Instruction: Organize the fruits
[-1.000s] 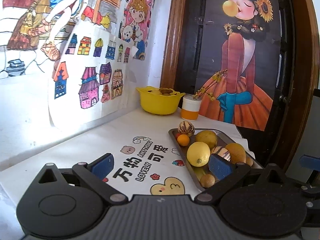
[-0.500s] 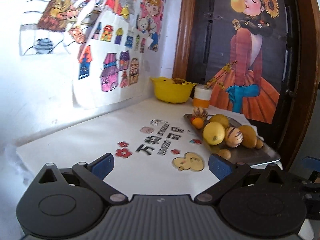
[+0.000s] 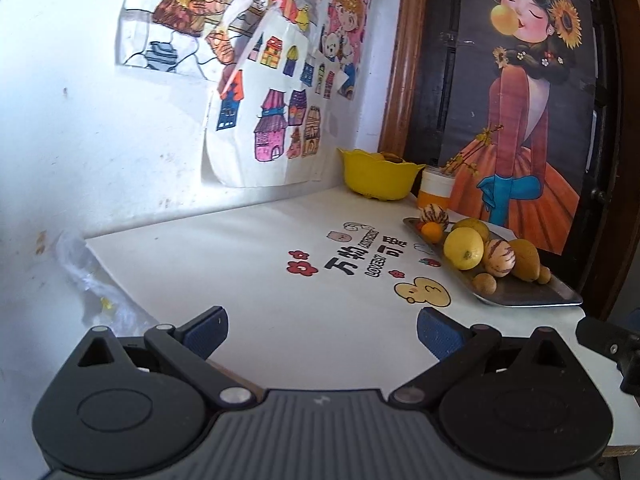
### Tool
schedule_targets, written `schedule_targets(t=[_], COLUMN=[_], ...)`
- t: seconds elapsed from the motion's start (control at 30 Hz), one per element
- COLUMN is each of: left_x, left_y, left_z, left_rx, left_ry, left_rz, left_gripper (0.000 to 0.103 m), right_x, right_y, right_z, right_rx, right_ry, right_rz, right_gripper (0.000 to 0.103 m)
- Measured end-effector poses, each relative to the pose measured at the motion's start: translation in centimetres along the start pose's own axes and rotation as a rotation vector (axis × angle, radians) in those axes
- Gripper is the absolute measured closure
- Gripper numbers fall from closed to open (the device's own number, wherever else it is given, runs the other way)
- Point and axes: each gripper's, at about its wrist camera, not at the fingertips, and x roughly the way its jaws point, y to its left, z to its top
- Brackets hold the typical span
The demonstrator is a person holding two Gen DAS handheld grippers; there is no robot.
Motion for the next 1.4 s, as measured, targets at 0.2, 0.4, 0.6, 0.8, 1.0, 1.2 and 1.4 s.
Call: schedule_targets(t=[0.2, 0.4, 0.6, 0.8, 1.0, 1.2, 1.4], left_x=[-0.18, -0.43, -0.37, -0.38, -0.42, -0.43, -0.44], left_y=[0.13, -0.01, -0.08, -0.14, -0.11, -0.08, -0.02], left_z=[-0.13, -0.28, -0.39, -0.54, -0.58, -0.59, -0.59], left_rx=[0.009, 0.023, 0.037, 0.045, 0.050, 0.050, 0.050], left_ry=[0.007, -0.001, -0.002, 0.000, 0.000, -0.001, 0.000], left_rz=[-0.010, -0.012, -0.013, -0.015, -0.015, -0.015, -0.016], left_gripper=[0.000, 0.000, 0.000, 0.000, 0.000, 0.000, 0.000], right_x=[-0.24, -0.33, -0.22, -0.06, -0.01, 0.02, 0.00], right_y=[0.07, 0.14, 0.06, 0.02, 0.03, 0.00, 0.06], right_z=[-0.14, -0.26, -0.36, -0.43, -0.49, -0.50, -0.51], right_rx=[0.003, -0.002, 0.001, 0.002, 0.001, 0.000, 0.001], right_ry=[-0.005, -0.006, 0.000, 0.007, 0.009, 0.011, 0.009], right_rz=[-0.006, -0.009, -0.007, -0.001, 0.000, 0.002, 0.000], right_gripper=[0.001, 0.001, 0.001, 0.001, 0.001, 0.001, 0.001])
